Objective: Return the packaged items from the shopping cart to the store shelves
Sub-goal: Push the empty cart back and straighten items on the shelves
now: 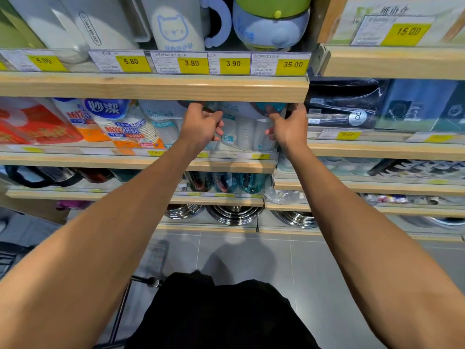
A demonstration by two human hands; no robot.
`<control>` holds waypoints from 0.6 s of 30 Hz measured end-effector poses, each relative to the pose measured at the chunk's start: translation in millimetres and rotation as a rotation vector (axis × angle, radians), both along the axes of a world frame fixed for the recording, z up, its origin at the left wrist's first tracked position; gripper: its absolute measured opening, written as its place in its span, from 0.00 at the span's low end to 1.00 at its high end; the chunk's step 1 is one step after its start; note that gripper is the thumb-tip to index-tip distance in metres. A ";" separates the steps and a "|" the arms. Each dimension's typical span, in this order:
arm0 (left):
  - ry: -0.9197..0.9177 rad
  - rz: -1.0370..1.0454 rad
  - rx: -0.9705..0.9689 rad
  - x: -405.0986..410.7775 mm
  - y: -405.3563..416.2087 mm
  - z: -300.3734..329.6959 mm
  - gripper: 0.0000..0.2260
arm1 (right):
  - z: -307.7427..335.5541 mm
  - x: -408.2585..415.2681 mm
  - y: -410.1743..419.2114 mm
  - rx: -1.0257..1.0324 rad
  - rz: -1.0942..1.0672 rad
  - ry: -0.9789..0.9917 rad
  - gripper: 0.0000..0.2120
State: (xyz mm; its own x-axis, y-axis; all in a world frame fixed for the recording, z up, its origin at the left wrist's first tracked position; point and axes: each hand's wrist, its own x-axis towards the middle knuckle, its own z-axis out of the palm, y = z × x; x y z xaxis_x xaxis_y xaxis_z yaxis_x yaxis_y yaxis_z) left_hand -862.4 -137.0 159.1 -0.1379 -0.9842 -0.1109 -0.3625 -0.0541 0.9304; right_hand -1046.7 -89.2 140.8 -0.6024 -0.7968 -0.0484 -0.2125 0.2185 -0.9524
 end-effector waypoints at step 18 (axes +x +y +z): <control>-0.489 0.088 -0.315 10.9 -1.2 -1.2 0.13 | -2.3 -36.7 -10.1 -0.002 0.154 0.052 0.09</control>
State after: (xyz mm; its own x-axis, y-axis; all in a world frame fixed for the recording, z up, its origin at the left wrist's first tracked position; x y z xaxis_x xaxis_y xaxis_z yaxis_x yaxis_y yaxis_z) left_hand -851.4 -138.2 157.9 -0.0604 -0.9856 0.1582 -0.7602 0.1481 0.6326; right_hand -1083.5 -99.3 138.6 -0.4746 -0.8800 -0.0184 -0.2923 0.1773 -0.9398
